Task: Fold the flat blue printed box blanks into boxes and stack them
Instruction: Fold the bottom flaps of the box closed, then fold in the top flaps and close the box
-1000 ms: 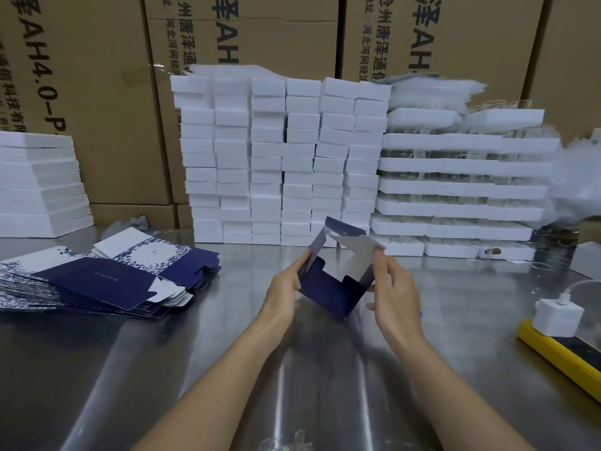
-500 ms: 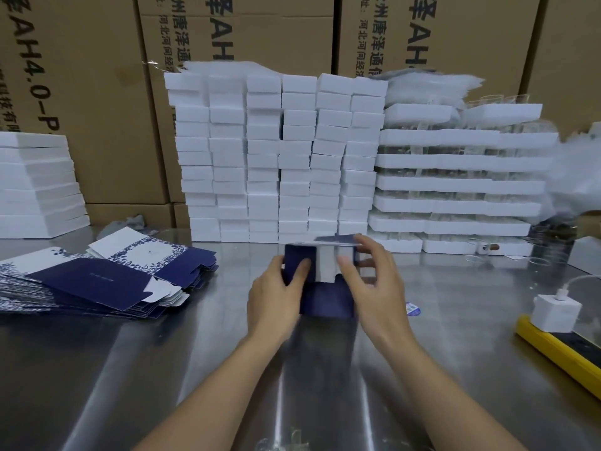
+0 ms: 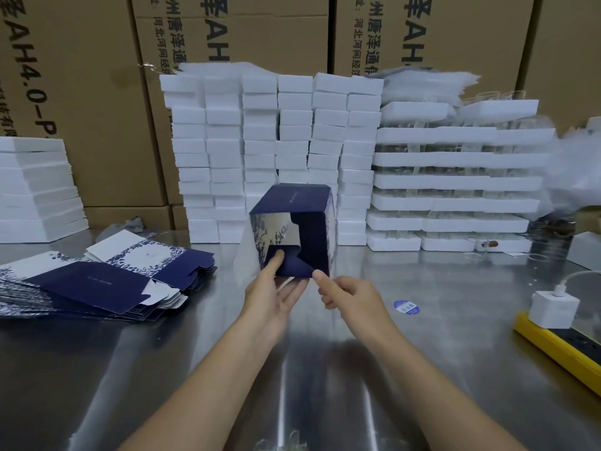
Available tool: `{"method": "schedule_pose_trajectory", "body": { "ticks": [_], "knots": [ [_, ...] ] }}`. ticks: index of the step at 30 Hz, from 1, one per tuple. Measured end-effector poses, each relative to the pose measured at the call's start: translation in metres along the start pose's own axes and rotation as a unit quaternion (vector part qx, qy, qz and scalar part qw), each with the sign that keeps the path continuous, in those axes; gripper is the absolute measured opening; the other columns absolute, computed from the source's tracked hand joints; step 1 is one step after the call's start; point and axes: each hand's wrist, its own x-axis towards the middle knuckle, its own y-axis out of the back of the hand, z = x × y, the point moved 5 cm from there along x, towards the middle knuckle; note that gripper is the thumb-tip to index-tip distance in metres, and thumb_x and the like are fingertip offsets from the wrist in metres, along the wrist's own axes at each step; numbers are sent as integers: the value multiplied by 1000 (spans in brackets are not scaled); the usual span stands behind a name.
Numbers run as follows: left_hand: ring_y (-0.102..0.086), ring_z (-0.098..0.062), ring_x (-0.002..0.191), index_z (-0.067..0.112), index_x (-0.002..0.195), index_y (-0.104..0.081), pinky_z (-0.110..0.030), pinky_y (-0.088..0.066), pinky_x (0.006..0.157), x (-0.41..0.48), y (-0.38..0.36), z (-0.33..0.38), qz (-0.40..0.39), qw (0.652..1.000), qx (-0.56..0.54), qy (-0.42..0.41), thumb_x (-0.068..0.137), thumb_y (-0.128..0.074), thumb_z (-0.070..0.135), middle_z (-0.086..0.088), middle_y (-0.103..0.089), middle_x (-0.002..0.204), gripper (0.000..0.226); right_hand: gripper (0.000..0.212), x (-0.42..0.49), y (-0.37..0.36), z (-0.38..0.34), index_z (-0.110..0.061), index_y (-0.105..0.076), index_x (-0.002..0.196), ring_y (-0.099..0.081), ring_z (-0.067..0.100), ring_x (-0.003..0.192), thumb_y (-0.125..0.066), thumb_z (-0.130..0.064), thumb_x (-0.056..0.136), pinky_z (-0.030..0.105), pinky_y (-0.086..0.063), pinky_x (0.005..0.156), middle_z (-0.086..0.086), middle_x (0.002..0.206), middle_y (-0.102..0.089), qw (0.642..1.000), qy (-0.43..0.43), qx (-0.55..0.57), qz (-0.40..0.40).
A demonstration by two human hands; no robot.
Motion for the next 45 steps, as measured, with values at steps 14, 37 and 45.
{"method": "schedule_pose_trajectory", "body": {
  "ticks": [14,37,45],
  "knots": [
    [-56,-13,59,13,84,-70,-31,-46,68,-13,-17,-16,-13,947,318,-51,104,-59,50,0,-58,61,44,35,0,3,-3,-16,-61,76,-53,8,49,-58,-34,105,19,-39,49,-9,56,-57,975,-60,204,63],
    [-47,-14,51,17,61,-50,-26,-45,61,-18,-25,-21,-71,929,359,-55,108,-50,42,2,-42,50,53,30,-3,-6,-8,-14,-59,73,-52,14,53,-59,-26,102,31,-40,59,0,62,-56,969,-79,234,-22],
    [-48,-13,52,17,67,-51,-29,-40,62,-20,-24,-20,-55,930,363,-30,107,-48,49,5,-43,50,52,36,-4,-1,-5,-12,-56,67,-47,14,48,-50,-16,102,32,-35,57,0,55,-50,972,-84,215,29]
  ]
}}
